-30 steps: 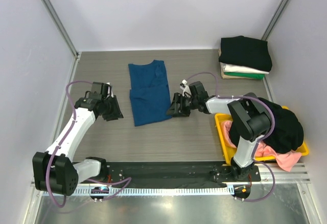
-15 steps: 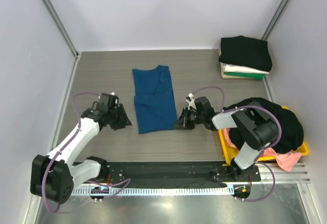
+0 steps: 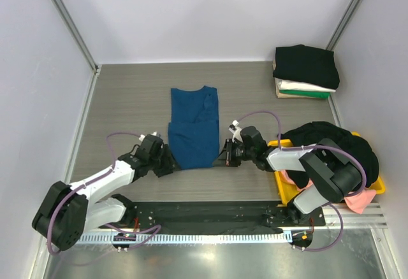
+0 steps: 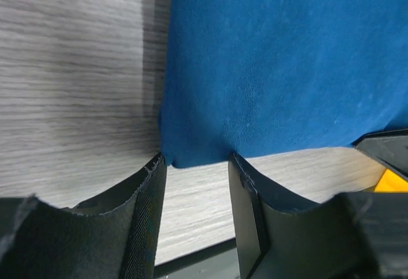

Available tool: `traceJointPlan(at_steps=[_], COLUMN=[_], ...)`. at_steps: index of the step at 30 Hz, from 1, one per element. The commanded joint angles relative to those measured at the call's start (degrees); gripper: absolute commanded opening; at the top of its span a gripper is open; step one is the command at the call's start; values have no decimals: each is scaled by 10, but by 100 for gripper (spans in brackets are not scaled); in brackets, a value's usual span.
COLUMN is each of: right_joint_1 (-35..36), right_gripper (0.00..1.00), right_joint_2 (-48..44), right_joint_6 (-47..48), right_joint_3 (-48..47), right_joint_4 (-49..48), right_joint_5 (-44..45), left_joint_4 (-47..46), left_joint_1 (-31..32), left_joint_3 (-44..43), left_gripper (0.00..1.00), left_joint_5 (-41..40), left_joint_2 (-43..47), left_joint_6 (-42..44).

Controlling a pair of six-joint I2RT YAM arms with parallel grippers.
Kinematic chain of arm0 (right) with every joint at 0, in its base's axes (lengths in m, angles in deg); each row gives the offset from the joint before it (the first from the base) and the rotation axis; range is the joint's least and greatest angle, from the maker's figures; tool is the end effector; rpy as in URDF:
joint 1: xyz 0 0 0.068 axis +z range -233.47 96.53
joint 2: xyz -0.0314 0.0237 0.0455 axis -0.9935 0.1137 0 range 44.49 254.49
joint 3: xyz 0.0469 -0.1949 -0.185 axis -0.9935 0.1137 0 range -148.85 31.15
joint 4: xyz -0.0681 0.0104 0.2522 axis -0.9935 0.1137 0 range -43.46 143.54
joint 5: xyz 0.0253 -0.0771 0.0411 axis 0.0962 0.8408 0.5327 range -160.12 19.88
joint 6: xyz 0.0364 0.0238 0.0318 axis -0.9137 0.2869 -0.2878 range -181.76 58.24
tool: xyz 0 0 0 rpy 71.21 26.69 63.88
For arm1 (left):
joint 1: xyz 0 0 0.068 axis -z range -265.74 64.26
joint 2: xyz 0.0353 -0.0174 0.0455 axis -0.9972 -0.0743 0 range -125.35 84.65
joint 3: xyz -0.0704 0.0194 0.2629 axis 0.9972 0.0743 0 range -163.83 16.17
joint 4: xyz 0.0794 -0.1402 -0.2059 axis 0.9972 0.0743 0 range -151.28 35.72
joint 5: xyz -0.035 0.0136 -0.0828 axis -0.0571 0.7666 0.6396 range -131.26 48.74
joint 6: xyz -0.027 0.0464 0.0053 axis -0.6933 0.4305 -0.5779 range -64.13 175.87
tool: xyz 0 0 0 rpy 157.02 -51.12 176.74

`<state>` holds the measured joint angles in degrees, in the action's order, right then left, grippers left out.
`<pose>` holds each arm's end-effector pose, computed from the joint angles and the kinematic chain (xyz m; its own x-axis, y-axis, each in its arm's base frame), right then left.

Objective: Fold and stack the t-shirts
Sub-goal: Fold the tshirt

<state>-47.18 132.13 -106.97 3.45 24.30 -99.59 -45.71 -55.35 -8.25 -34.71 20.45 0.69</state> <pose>0.2047 0.1722 0.1311 -0.9356 0.0795 -0.3441 -0.2344 0.5889 0.7735 0.1653 -0.1016 0.1506 -0.8637 -0.4390 -0.2476 -0.2637 0.8123 -0.5203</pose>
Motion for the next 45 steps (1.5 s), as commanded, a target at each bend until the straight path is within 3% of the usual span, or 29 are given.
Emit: traceJointPlan(at_steps=[1,9,16,22,25,30,33,35,38,45], right_joint_1=[4,4,5,5,5,5,5,5,7,31], right_gripper=[1,1,1,1,1,1,1,1,1,1], right_joint_2=[-9,1,-5,17,19,19,11,-3,-41,-147], right_joint_6=[-2,-3,-1,0,1,0,1,2,8,22], right_joint_3=[2,10,23,16,15,20,23,25,26,21], right_joint_4=[-17,-20,-19,-23,-25,-24,-20,-6,38,158], right_joint_5=[10,9,11,8,8,8,9,10,24,74], left_joint_4=[-39,-39,-35,-89,-102,-115,-111,-93,6,149], left_joint_1=[3,3,3,3,5,4,6,11,19,32], left_joint_3=[22,61,94,109,112,110,104,98,76,47], left_gripper=[45,40,44,40,31,3,0,0,0,0], left_joint_5=[-35,-61,-81,-68,-71,-77,-72,-78,-94,-116], left_joint_2=[19,42,84,50,36,37,52,65,109,258], left_joint_6=[-23,-46,-61,-64,-68,-74,-72,-71,-77,-94])
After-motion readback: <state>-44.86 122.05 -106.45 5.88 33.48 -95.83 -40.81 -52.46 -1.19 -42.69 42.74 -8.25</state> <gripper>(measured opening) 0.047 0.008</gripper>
